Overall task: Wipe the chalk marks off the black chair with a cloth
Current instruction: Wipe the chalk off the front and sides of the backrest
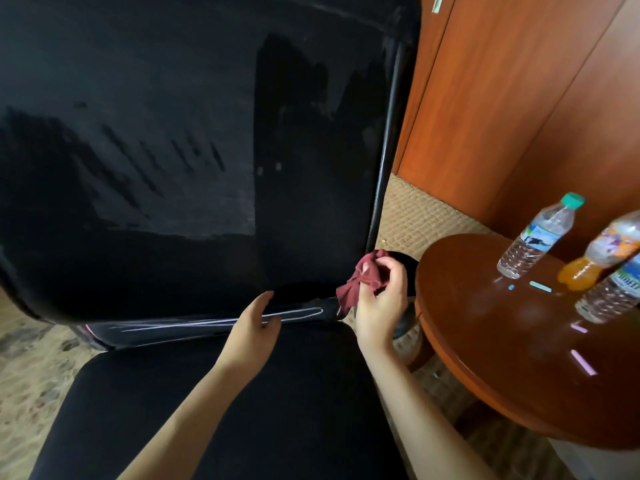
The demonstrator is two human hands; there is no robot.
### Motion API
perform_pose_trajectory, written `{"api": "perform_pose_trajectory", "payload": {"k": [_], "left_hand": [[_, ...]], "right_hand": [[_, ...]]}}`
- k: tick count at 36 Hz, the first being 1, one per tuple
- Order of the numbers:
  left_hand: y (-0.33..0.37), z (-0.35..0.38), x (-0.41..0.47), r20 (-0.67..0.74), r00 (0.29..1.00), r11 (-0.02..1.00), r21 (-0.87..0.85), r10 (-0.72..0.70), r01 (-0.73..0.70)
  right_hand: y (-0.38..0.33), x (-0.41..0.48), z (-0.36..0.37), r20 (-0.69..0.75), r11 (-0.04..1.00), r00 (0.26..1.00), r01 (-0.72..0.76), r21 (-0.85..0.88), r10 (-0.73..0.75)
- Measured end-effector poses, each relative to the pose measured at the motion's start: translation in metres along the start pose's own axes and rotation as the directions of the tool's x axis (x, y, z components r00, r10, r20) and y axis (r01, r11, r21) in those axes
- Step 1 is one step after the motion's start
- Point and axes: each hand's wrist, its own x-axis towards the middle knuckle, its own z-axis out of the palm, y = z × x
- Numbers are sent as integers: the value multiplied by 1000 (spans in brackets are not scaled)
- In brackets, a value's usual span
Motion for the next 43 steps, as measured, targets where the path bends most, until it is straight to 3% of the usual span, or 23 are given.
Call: {"api": "perform_pose_trajectory", "payload": {"k": [12, 24, 30, 38, 40, 43], "left_hand": [[-5, 11, 11, -129, 992, 999, -54, -2, -5], [-11, 23, 22, -306, 951, 993, -86, 51, -81], [-14, 26, 21, -333, 940, 990, -85, 75, -109], [-15, 26, 21, -341, 935, 990, -59, 101, -128], [-18, 24, 21, -332, 936, 989, -42, 117, -139], [-23, 20, 20, -296, 944, 987, -22, 143, -156]], "right_hand": [[27, 10, -5, 213, 983, 960, 185, -7, -179], [55, 1, 3, 167, 928, 915, 372, 3, -368], [64, -7, 9, 142, 923, 913, 386, -1, -382], [74, -21, 17, 104, 951, 947, 308, -16, -305], [82, -30, 20, 135, 987, 980, 155, -35, -149], [86, -41, 31, 136, 962, 952, -274, -12, 273]]}}
